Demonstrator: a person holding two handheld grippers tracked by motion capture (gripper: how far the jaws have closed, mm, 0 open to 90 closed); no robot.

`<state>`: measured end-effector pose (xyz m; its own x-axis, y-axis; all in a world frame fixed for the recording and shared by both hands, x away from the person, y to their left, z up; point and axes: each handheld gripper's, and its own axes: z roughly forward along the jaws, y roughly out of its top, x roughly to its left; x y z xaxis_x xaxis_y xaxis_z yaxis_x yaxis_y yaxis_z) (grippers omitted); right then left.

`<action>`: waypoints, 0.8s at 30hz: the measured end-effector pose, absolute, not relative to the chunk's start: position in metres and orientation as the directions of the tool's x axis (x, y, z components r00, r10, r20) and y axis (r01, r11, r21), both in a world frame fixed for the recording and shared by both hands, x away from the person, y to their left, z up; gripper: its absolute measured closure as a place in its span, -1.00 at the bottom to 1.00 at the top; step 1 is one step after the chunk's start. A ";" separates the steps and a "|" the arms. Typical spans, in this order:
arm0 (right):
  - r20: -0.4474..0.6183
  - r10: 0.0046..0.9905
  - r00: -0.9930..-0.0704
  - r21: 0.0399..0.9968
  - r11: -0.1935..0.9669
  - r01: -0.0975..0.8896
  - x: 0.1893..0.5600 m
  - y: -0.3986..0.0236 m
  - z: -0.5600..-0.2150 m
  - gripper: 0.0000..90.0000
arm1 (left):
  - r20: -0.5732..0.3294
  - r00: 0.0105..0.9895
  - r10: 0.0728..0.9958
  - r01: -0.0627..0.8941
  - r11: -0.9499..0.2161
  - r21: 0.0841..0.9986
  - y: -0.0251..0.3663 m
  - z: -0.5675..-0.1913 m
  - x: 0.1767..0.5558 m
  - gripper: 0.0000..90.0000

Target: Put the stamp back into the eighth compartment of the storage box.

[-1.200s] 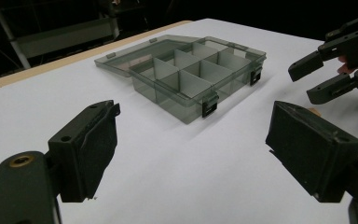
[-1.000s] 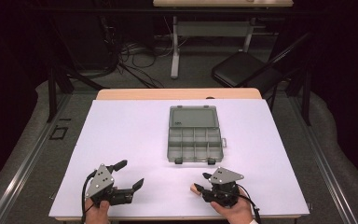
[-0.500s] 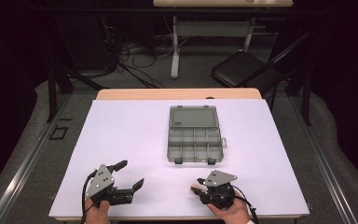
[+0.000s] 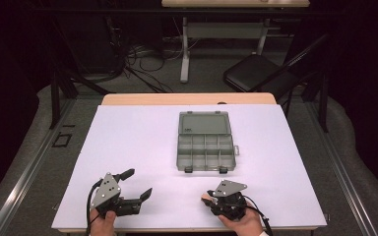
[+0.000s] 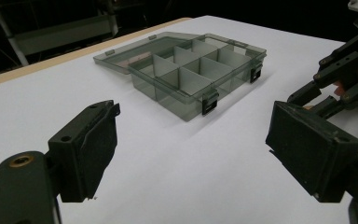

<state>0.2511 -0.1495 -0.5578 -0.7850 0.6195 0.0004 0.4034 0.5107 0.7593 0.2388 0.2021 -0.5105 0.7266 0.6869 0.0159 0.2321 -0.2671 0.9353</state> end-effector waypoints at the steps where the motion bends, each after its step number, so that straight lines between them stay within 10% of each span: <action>1: 0.002 0.620 -0.785 0.756 0.513 0.407 0.251 -0.149 -0.559 0.49 | 0.015 0.727 0.686 0.233 -0.268 0.935 0.202 -0.511 0.239 -0.64; 24: 0.005 0.609 -0.793 0.744 0.528 0.409 0.251 -0.147 -0.562 0.66 | 0.018 0.728 0.685 0.232 -0.270 0.934 0.202 -0.511 0.239 -0.64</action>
